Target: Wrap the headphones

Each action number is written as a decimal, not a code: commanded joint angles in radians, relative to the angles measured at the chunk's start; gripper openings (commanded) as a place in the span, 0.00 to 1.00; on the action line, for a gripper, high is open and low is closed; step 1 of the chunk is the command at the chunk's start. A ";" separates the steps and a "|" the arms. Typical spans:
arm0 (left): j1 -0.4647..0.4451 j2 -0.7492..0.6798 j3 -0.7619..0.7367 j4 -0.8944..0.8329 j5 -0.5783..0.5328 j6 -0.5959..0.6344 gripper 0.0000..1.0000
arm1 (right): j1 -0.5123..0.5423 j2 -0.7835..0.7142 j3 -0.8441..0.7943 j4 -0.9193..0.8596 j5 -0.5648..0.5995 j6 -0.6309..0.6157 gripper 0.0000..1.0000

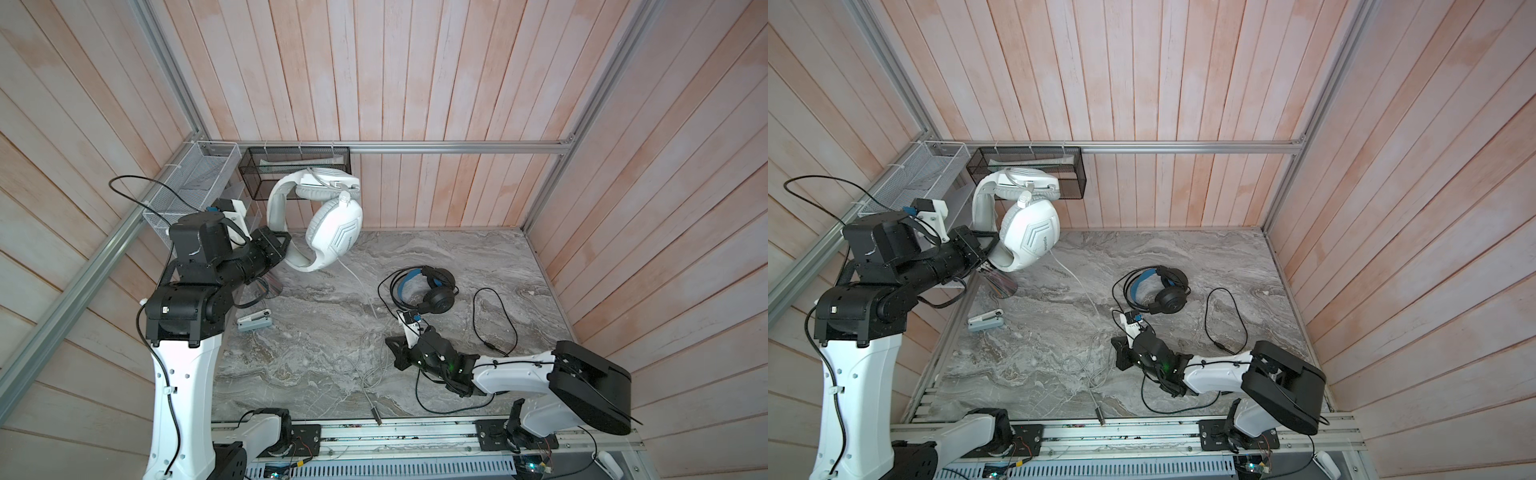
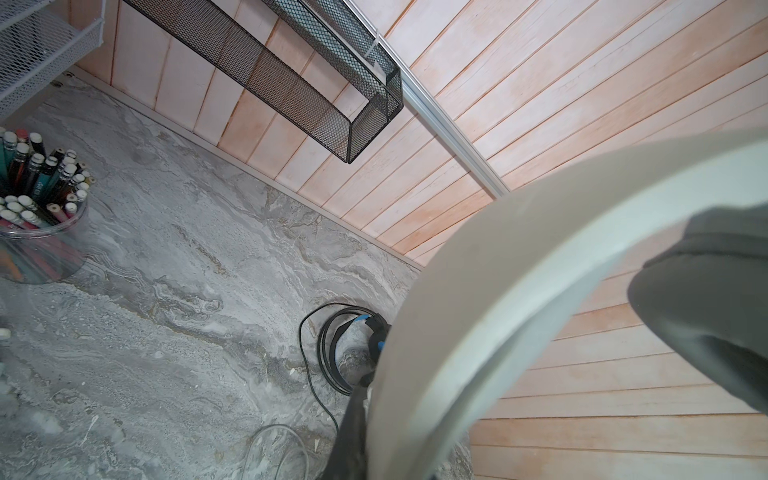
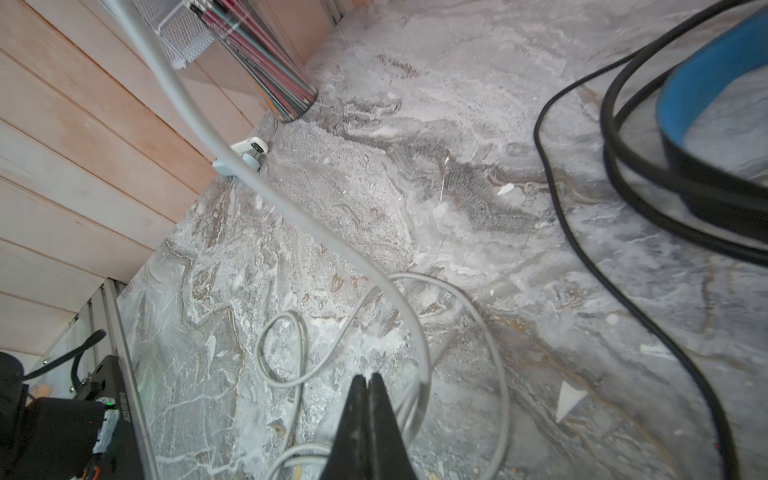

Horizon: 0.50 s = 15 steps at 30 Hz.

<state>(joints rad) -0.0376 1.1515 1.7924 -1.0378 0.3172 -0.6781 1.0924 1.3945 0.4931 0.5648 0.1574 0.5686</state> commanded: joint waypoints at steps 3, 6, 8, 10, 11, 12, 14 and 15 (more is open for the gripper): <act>-0.001 -0.009 0.001 0.048 -0.018 0.005 0.00 | 0.035 -0.170 0.131 -0.306 0.152 -0.155 0.00; -0.001 -0.005 0.005 0.047 -0.021 0.005 0.00 | 0.040 -0.272 0.212 -0.418 0.154 -0.216 0.00; -0.001 -0.004 0.007 0.043 -0.018 0.005 0.00 | 0.040 -0.334 0.223 -0.476 0.164 -0.213 0.00; -0.001 -0.009 0.001 0.042 -0.023 0.008 0.00 | 0.037 -0.377 0.184 -0.481 0.137 -0.181 0.16; -0.001 -0.013 -0.004 0.044 -0.026 0.009 0.00 | 0.037 -0.387 0.146 -0.460 0.115 -0.159 0.26; -0.001 -0.017 -0.009 0.046 -0.025 0.009 0.00 | 0.036 -0.389 0.112 -0.438 0.102 -0.135 0.35; -0.001 -0.018 -0.019 0.049 -0.018 0.005 0.00 | 0.032 -0.371 0.048 -0.376 0.086 -0.077 0.47; -0.001 -0.019 -0.021 0.051 -0.012 0.004 0.00 | 0.030 -0.356 0.027 -0.345 0.073 -0.058 0.50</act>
<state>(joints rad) -0.0376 1.1507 1.7779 -1.0519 0.2901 -0.6689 1.1248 0.9920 0.5945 0.2344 0.2626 0.4500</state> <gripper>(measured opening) 0.108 0.485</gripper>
